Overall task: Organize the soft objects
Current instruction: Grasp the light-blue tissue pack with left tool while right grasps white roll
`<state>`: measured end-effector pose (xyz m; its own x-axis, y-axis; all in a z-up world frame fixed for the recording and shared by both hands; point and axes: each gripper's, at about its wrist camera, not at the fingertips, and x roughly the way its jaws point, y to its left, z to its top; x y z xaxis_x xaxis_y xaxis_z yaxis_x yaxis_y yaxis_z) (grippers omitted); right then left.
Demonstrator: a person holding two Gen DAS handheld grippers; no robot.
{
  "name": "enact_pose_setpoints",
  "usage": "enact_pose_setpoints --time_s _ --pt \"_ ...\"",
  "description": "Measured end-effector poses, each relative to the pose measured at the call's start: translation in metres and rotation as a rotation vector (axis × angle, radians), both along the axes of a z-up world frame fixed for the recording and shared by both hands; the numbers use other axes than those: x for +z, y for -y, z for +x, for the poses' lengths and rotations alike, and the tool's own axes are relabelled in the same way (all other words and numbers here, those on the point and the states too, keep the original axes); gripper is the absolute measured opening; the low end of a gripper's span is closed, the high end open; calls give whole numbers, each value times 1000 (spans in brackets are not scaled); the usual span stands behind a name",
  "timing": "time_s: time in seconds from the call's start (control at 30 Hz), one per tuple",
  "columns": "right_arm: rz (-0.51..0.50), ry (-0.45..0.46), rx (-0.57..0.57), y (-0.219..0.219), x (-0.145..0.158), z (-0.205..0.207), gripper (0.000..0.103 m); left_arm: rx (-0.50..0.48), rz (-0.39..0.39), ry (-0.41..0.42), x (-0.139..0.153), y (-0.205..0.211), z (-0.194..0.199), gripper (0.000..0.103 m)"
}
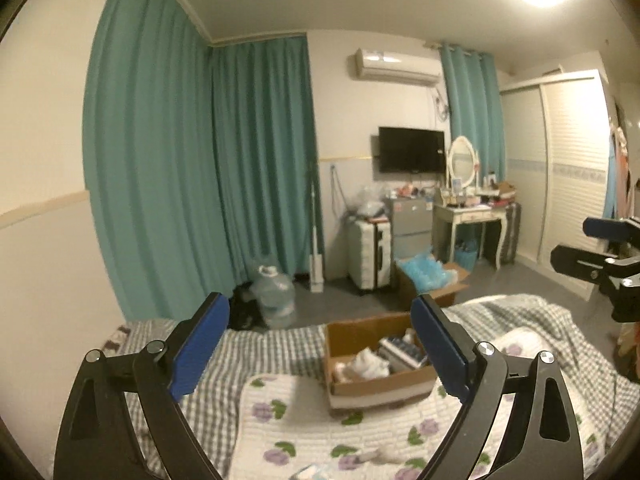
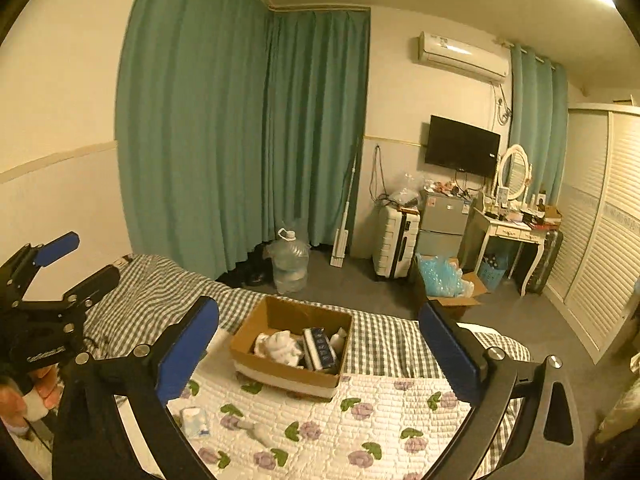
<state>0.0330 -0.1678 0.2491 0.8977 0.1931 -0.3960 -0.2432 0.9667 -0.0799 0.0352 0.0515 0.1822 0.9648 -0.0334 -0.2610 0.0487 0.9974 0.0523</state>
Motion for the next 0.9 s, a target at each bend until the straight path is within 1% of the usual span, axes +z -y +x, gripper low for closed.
enact_pose_setpoints --time_s 0.17,0.27,0.33,0.43,0.53,0.6,0.67,0.73,0.8,0.9 --pt "-11 5 55 -17 -31 -22 101 -5 -15 -19 -29 -12 -16 94" --pt "-22 -20 82 -31 -66 -20 101 18 5 -40 -56 -13 -17 94" --pt "-48 -39 89 -41 -95 -14 101 28 13 -54 -77 -13 -15 94" --pt "-88 -109 104 -55 -140 5 101 20 24 -101 -115 -13 -6 94" --pt "-98 -187 119 -62 -186 29 101 28 -6 -177 -155 -17 10 94" --pt "-105 -226 127 -66 -219 46 101 56 -20 -226 -181 -20 24 94" --pt "-117 -266 136 -69 -246 63 101 84 -23 -271 -207 -20 39 94" --pt "-132 -313 141 -73 -280 81 101 98 -29 -311 -232 -22 46 94" --pt "-136 -337 134 -77 -307 94 101 112 -40 -360 -257 -25 54 94" --pt "-129 -400 139 -78 -344 115 101 112 -56 -418 -290 -29 65 94"
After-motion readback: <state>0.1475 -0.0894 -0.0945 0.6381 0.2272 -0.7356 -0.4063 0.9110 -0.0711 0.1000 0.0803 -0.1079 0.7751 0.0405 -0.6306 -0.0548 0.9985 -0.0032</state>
